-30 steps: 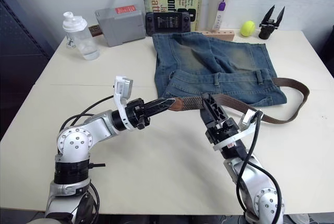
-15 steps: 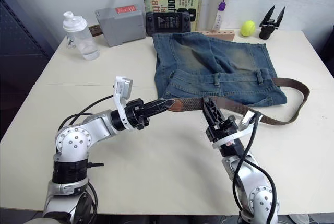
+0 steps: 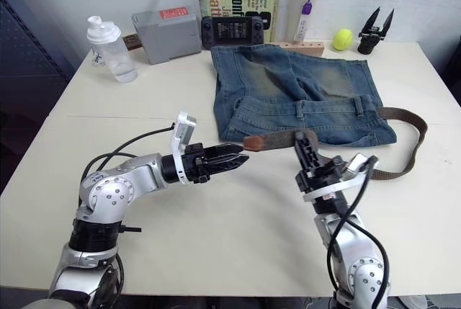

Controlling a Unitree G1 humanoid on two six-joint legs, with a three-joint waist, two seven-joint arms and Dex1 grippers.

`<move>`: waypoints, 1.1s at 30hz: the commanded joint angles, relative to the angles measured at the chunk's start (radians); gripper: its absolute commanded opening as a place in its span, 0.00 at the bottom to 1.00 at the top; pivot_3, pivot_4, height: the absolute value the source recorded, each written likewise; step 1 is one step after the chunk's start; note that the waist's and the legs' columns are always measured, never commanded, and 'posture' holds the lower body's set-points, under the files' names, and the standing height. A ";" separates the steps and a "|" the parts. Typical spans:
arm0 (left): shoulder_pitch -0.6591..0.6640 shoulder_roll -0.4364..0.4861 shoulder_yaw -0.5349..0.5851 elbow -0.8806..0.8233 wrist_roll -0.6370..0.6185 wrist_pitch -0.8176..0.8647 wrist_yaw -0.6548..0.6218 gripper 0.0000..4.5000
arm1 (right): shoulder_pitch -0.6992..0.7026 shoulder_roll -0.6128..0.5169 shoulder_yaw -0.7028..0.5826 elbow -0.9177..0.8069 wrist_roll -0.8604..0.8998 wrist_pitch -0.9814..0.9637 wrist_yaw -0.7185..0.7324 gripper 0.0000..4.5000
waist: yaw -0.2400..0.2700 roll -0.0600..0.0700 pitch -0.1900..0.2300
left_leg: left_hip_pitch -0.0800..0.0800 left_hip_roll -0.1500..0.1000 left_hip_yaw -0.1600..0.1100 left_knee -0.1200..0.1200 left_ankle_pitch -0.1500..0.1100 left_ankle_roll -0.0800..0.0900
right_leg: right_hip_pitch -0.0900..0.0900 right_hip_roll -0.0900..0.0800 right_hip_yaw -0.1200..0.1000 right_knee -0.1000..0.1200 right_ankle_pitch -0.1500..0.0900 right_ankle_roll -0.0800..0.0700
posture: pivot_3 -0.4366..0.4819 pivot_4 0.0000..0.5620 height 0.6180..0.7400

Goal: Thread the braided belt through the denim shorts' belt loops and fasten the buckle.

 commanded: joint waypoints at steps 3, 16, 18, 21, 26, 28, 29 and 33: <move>-0.113 0.041 -0.222 0.179 0.455 -0.501 -0.084 0.99 | 0.026 -0.058 -0.147 0.005 0.072 -0.022 0.032 0.00 | 0.005 0.001 0.000 | 0.000 -0.001 0.005 0.000 0.000 0.000 | 0.000 0.000 0.000 -0.001 0.000 0.000 | 0.48 0.27 0.92; -0.625 -0.210 -0.582 1.307 1.239 -1.218 0.434 0.99 | 0.068 -0.133 -0.207 -0.052 0.162 0.032 0.103 0.00 | 0.011 -0.001 0.001 | -0.001 -0.001 0.014 -0.005 0.000 0.003 | -0.002 -0.001 -0.001 -0.003 0.002 0.003 | 0.48 0.27 0.92; -0.645 -0.230 -0.573 1.363 1.252 -1.237 0.464 0.99 | 0.069 -0.130 -0.203 -0.055 0.160 0.031 0.100 0.00 | 0.009 -0.002 0.001 | 0.000 -0.001 0.015 -0.005 0.000 0.004 | -0.002 -0.001 0.000 -0.004 0.002 0.004 | 0.48 0.27 0.92; -0.662 -0.246 -0.559 1.412 1.269 -1.273 0.473 0.88 | 0.072 -0.128 -0.200 -0.058 0.161 0.031 0.100 0.00 | 0.006 -0.002 0.001 | 0.000 -0.001 0.015 -0.005 0.000 0.004 | -0.002 -0.001 0.000 -0.003 0.002 0.004 | 0.48 0.27 0.92; -0.674 -0.254 -0.544 1.441 1.290 -1.286 0.461 0.49 | 0.072 -0.124 -0.195 -0.052 0.155 0.031 0.103 0.00 | 0.004 -0.002 0.001 | 0.000 -0.001 0.015 -0.005 0.000 0.004 | -0.002 -0.001 0.000 -0.003 0.002 0.004 | 0.48 0.27 0.92; -0.675 -0.255 -0.540 1.449 1.300 -1.284 0.453 0.30 | 0.071 -0.123 -0.194 -0.051 0.154 0.030 0.104 0.00 | 0.003 -0.002 0.001 | 0.000 -0.001 0.015 -0.005 0.000 0.004 | -0.003 -0.001 0.000 -0.003 0.002 0.004 | 0.48 0.27 0.92; -0.674 -0.255 -0.536 1.451 1.301 -1.282 0.449 0.21 | 0.069 -0.122 -0.192 -0.049 0.152 0.030 0.104 0.00 | 0.003 -0.002 0.001 | 0.000 -0.001 0.015 -0.005 0.000 0.004 | -0.003 -0.001 0.000 -0.003 0.002 0.004 | 0.48 0.27 0.92; -0.664 -0.249 -0.523 1.449 1.308 -1.288 0.428 0.04 | 0.066 -0.118 -0.188 -0.048 0.142 0.024 0.104 0.00 | 0.003 -0.002 0.001 | 0.000 -0.001 0.015 -0.005 0.000 0.004 | -0.003 -0.001 0.000 -0.003 0.002 0.004 | 0.48 0.27 0.92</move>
